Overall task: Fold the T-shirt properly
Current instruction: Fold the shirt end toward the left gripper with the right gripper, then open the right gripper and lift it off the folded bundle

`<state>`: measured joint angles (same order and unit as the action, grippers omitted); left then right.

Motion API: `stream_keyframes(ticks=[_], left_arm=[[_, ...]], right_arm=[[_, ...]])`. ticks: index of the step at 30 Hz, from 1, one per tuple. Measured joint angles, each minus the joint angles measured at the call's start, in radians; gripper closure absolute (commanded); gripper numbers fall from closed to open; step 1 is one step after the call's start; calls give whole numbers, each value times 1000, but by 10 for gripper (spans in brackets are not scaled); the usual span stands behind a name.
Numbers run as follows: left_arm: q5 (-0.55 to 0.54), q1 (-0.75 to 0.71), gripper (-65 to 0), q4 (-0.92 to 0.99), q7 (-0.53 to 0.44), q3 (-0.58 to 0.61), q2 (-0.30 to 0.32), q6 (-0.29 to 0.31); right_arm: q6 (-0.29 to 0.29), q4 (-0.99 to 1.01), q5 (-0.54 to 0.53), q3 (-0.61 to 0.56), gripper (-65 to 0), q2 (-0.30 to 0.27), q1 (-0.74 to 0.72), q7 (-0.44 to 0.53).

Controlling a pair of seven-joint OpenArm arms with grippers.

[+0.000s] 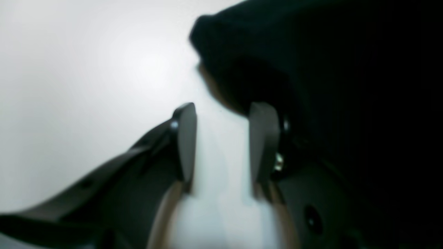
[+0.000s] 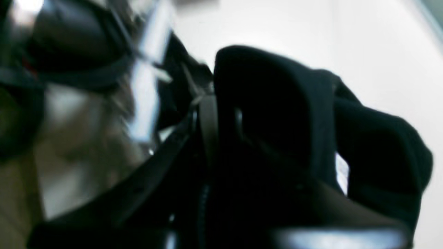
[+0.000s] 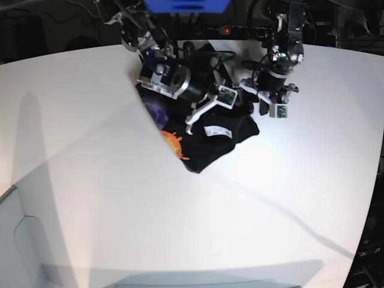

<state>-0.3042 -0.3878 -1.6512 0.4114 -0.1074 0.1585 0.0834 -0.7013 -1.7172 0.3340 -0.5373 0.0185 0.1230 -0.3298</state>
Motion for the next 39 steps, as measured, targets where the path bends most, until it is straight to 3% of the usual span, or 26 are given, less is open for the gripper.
stream_keyframes(ticks=[6, 8, 12, 15, 19, 25, 35, 39], left_arm=[[0, 0, -248, 1, 8, -51, 0, -1], [0, 0, -248, 1, 8, -51, 0, -1], [0, 0, -248, 2, 10, -51, -1, -1], [0, 0, -248, 2, 11, -55, -1, 0], [0, 0, -248, 5, 15, -81, -1, -1], [-2, -31, -250, -19, 32, -149, -2, -2], [-2, -119, -257, -320, 24, -155, -11, -11], [0, -116, -356, -349, 19, -52, -10, -7]], right_arm=[[1, 28, 2, 0, -16, -3, -14, -3], [1, 28, 2, -1, -90, -2, -14, -3], [0, 23, 0, -1, -308, -2, -11, 0], [0, -27, 1, 4, -394, -2, -3, -8], [0, -161, -2, 25, -406, -2, 23, -1], [0, -269, -5, 159, -406, 2, 53, 4], [0, -268, -1, 394, -406, 3, 119, 4], [1, -268, -1, 473, -406, 4, 118, 4]])
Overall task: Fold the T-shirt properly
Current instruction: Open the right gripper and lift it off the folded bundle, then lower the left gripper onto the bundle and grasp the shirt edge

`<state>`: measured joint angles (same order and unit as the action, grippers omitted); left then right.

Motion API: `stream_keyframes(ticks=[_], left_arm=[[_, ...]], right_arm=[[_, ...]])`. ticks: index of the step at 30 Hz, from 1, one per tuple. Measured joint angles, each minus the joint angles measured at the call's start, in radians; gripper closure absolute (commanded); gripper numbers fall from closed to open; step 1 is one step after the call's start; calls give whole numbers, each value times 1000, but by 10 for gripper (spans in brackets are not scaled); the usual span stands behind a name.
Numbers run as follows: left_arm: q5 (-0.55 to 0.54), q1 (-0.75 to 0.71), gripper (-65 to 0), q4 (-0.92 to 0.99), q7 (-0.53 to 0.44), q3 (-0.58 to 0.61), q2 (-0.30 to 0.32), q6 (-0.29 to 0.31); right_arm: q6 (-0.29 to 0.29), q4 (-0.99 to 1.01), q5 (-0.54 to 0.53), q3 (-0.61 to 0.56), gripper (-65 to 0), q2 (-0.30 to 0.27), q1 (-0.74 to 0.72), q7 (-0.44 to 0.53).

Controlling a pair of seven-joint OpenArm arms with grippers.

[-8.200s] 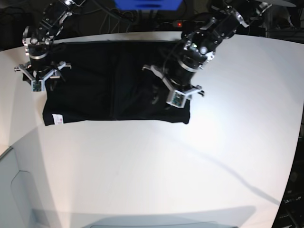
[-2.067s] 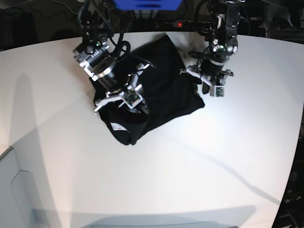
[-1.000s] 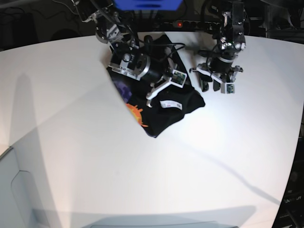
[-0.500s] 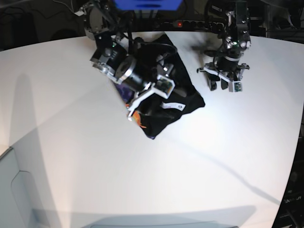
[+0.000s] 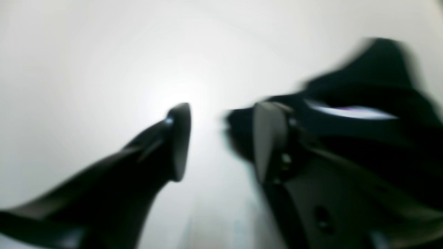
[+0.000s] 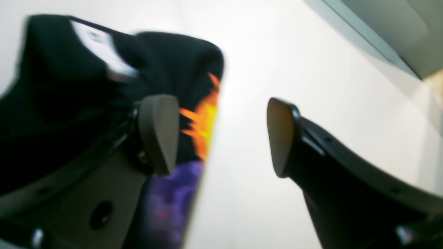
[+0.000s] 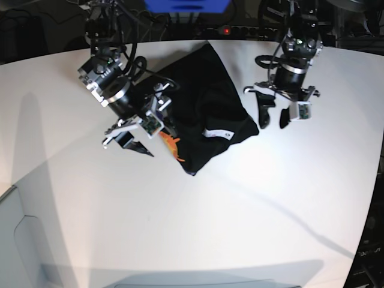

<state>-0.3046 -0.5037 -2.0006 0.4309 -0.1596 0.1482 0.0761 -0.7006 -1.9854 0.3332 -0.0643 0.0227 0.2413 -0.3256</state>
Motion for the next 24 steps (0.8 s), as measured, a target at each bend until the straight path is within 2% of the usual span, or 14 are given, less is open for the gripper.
stream_keyframes(ticks=[4, 8, 15, 24], left_arm=[[5, -2, -504, 1, 5, 110, 8, 3], [4, 0, -590, 1, 6, 217, 12, 3], [4, 39, -597, 6, 7, 316, 15, -1], [5, 72, -596, 23, 7, 332, 15, -2]], right_arm=[[0, 0, -1, 53, -406, 0, -2, 0], [0, 0, 0, 79, -406, 2, -2, -2], [0, 0, -1, 85, -406, 5, -2, -3], [0, 0, 0, 89, -407, 5, -5, -3]])
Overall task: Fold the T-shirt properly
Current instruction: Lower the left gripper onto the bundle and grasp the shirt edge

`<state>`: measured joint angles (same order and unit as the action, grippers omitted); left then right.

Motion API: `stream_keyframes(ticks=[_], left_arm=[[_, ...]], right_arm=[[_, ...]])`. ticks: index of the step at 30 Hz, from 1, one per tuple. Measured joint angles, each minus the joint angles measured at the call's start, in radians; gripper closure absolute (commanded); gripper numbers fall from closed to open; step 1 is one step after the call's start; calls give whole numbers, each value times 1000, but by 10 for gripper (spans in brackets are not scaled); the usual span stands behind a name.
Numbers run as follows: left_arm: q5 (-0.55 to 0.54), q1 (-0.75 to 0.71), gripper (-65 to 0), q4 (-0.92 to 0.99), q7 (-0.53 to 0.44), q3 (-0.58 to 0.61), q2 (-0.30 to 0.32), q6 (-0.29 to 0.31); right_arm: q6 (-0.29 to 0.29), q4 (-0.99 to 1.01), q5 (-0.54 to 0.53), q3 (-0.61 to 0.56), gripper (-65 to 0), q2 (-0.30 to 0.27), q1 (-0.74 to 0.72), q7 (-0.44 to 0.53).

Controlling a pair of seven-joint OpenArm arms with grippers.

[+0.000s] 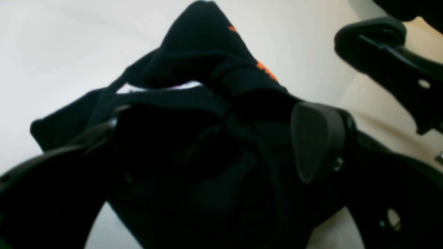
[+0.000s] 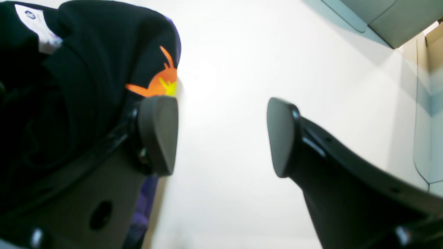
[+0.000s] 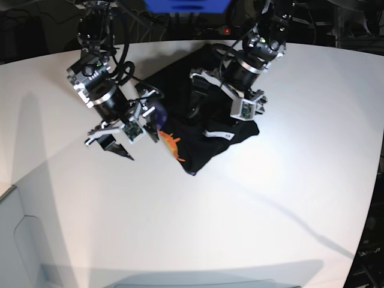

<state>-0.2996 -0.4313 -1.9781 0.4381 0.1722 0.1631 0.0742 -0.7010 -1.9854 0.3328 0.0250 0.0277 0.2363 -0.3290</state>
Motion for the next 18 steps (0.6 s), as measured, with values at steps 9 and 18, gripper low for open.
stream_keyframes(ticks=[9, 18], left_arm=[[-5, 5, -380, 30, -1, -5, -2, 1], [-5, 5, -30, 27, -5, -10, -11, -2]], right_arm=[[0, 0, 0, 0, -407, 0, 0, 0], [0, 0, 0, 0, -407, -1, 8, 0]])
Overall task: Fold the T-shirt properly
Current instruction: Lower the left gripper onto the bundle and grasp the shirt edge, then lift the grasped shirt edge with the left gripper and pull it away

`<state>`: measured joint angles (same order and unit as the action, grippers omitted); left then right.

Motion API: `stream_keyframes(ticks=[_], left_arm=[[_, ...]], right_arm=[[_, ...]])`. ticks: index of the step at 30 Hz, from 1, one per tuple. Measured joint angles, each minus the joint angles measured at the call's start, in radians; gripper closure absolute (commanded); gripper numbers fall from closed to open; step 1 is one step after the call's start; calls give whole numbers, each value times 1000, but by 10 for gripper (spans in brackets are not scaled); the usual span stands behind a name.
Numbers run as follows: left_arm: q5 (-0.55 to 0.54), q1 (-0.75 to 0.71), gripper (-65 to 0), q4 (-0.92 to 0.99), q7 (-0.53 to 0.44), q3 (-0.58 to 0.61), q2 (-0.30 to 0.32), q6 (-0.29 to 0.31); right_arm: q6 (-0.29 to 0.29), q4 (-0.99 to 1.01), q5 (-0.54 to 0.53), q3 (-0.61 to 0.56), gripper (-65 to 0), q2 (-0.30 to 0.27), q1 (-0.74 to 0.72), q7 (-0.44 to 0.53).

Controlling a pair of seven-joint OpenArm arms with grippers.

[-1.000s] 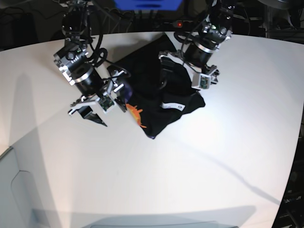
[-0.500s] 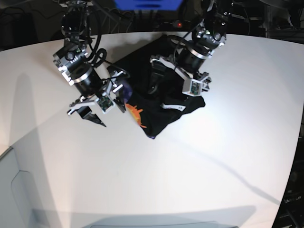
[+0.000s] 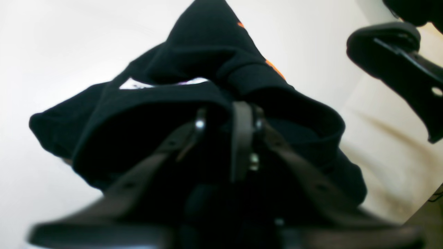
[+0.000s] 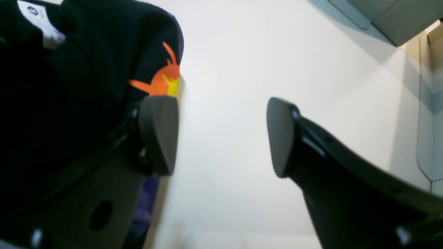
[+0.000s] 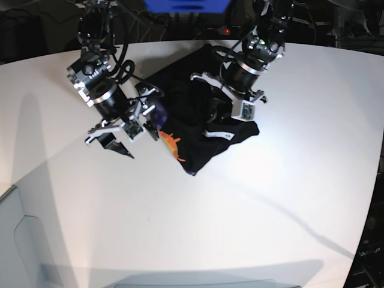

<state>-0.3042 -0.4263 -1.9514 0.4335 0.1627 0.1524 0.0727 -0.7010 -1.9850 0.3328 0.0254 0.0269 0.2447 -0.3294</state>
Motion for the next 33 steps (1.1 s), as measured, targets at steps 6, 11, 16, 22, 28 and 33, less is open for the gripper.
stream_keyframes(ticks=[6, 11, 16, 22, 28, 33], left_arm=[[-1, 0, 0, -1, 0, 0, 0, 0], [-5, -11, 0, -34, -1, -19, -2, -1], [-86, -55, 0, -50, -77, -171, -55, 1], [-198, -108, 0, -50, -147, -285, -50, 2], [-299, -110, 0, -40, -166, -449, -54, 2], [-332, -69, 0, 7, -173, -505, -53, -2]], right_arm=[[0, 0, 0, 0, -407, 0, 0, 0], [0, 0, 0, 0, -407, 0, 0, 0], [0, 0, 0, 0, -407, -5, 0, 0], [0, 0, 0, 0, -407, -3, 0, 0], [0, 0, 0, -4, -407, 1, 0, 0], [0, 0, 0, -7, -407, 1, 1, 0]])
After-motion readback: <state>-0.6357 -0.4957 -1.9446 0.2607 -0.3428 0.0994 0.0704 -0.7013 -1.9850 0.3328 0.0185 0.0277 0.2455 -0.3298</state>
